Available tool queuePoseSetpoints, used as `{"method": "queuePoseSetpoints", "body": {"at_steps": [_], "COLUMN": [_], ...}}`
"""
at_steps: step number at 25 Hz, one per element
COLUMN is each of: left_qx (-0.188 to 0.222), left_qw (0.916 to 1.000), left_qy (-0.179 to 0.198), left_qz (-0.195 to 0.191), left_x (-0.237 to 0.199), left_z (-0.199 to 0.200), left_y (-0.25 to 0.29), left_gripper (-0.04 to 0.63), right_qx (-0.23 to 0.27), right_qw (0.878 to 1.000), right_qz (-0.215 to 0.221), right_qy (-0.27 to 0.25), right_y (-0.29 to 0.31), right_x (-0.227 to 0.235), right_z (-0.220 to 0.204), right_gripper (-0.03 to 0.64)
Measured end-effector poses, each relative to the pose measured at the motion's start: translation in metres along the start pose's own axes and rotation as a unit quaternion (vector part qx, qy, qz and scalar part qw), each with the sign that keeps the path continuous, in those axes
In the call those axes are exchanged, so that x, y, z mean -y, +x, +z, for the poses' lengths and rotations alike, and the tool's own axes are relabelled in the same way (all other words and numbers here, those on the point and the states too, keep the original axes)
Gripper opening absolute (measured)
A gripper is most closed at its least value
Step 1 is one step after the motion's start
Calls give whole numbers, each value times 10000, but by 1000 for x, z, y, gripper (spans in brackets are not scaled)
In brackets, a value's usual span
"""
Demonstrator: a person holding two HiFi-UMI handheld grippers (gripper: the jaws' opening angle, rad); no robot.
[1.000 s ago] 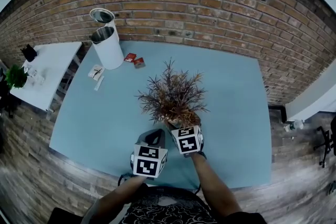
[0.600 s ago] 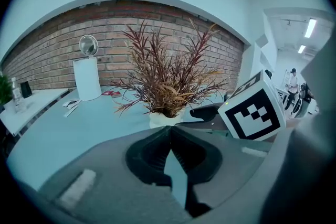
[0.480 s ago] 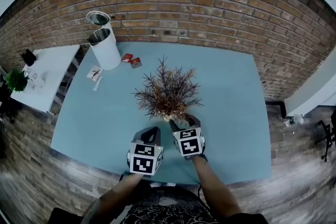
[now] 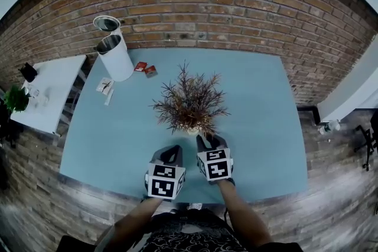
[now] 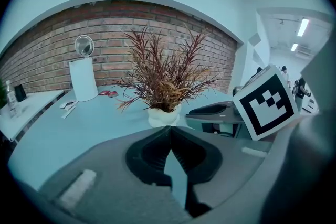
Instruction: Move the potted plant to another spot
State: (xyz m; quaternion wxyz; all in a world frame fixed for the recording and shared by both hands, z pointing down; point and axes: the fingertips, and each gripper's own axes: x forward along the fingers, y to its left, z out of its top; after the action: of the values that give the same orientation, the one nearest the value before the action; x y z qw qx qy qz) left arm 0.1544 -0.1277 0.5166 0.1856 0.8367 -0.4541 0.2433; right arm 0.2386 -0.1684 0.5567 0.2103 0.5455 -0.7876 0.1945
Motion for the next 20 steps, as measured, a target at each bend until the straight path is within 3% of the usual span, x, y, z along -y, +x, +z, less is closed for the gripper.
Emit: {"method": "queuePoseSetpoints", "body": {"at_steps": [10,20], "left_qx": [119,318], "left_qw": [9995,9982], "left_qy": [22,-43], "left_qz": [-282,-502], "left_x": [3,14], "left_z": [-1,-1], "left_y": [-20,-37], "left_gripper": [2,2], "right_qx": [88,321], "right_qw": [9987,9975], "right_qz": [-102,-172], "right_qy": [484,611], "right_y": [-33,-71], "right_x": [-29,-56], "right_z": [3,10], "right_gripper": [17,6]}}
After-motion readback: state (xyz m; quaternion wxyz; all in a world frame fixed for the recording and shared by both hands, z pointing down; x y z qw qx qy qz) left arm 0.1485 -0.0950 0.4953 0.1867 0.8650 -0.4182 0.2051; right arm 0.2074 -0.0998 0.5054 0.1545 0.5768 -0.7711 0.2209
